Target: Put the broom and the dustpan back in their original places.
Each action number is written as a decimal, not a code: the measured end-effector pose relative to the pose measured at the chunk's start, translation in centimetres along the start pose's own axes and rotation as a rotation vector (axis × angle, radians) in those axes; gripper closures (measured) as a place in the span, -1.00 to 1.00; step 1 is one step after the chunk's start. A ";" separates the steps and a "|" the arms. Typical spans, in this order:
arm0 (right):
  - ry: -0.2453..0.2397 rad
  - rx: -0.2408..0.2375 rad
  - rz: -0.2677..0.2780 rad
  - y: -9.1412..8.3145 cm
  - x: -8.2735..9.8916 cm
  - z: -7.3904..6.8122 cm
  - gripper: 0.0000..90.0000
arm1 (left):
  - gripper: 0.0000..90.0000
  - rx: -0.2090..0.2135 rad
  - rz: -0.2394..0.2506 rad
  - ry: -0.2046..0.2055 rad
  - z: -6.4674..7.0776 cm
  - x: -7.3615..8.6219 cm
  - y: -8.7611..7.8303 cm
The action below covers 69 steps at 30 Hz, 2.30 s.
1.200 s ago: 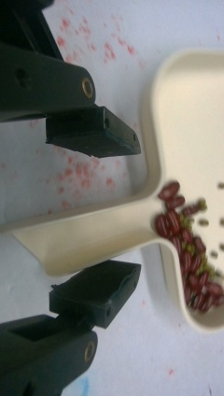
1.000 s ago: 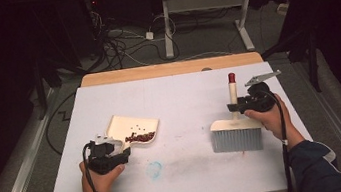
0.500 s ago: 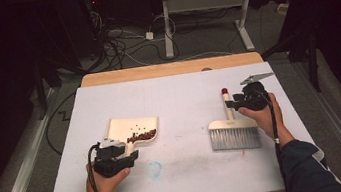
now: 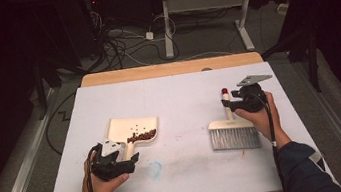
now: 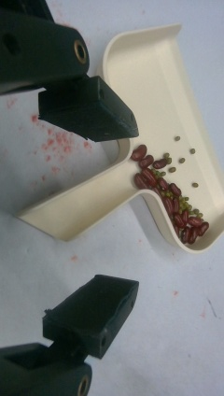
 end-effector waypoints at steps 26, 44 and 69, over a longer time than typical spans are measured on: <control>-0.005 0.131 0.172 -2.1 -3.0 -0.2 -0.64 | -0.60 -0.021 0.051 0.133 0.4 0.4 -1.1; -0.037 0.096 0.203 -4.1 -3.6 -2.1 -0.63 | -0.60 -0.011 0.049 0.168 1.3 0.5 -1.0; -0.132 0.087 0.245 -7.3 -2.4 -4.7 -0.59 | -0.60 0.009 0.046 0.179 1.6 0.5 -0.9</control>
Point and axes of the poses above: each handheld gripper's, and its own axes: y roughly forward along the jaws, x roughly out of its underside, z roughly to its right, the point moved 10 cm from there along y, roughly forward along the jaws
